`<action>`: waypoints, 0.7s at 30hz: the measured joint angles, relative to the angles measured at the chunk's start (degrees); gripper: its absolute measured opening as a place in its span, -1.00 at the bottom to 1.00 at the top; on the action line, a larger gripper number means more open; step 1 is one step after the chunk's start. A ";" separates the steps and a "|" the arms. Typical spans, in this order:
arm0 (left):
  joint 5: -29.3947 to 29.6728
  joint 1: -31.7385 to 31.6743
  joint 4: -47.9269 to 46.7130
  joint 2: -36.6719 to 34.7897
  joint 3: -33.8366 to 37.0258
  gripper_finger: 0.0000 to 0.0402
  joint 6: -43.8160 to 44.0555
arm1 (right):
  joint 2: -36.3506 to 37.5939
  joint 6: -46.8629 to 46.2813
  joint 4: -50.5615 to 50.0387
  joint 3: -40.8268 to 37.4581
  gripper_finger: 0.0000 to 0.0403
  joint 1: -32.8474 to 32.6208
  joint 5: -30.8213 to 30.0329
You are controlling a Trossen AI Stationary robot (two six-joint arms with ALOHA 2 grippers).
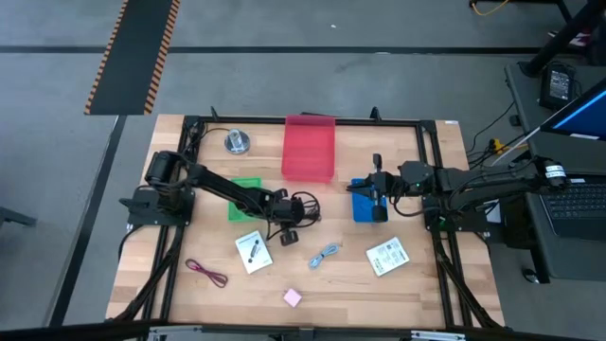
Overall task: Pick and place items into bin
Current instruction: Put the black charger cable into the blue basket
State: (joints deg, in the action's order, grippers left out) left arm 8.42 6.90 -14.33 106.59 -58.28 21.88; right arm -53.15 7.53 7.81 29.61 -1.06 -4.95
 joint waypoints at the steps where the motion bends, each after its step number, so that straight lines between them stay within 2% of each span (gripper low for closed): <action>1: -0.06 0.02 -0.52 -0.38 0.06 -0.88 -0.38 | 0.00 0.00 0.00 0.00 -0.98 0.00 0.00; 6: -0.27 0.07 -3.66 -5.48 0.35 -0.88 -4.20 | -0.52 0.00 -0.07 0.00 -0.98 0.00 0.00; 11: 4.80 0.09 -8.15 -13.08 0.69 -0.88 -5.71 | -1.55 0.17 -0.02 0.00 -0.98 0.00 0.00; 19: 11.09 -0.03 -6.33 -25.45 4.10 -0.88 -11.24 | -1.77 0.26 0.51 0.02 -0.98 0.01 0.00; 21: 11.34 -0.31 -3.29 -27.96 5.77 -0.88 -13.33 | -1.77 0.24 0.56 0.02 -0.98 0.02 0.00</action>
State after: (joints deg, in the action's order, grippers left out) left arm 19.76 6.59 -17.63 78.63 -52.51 8.55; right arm -54.92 7.77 8.38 29.63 -1.04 -4.95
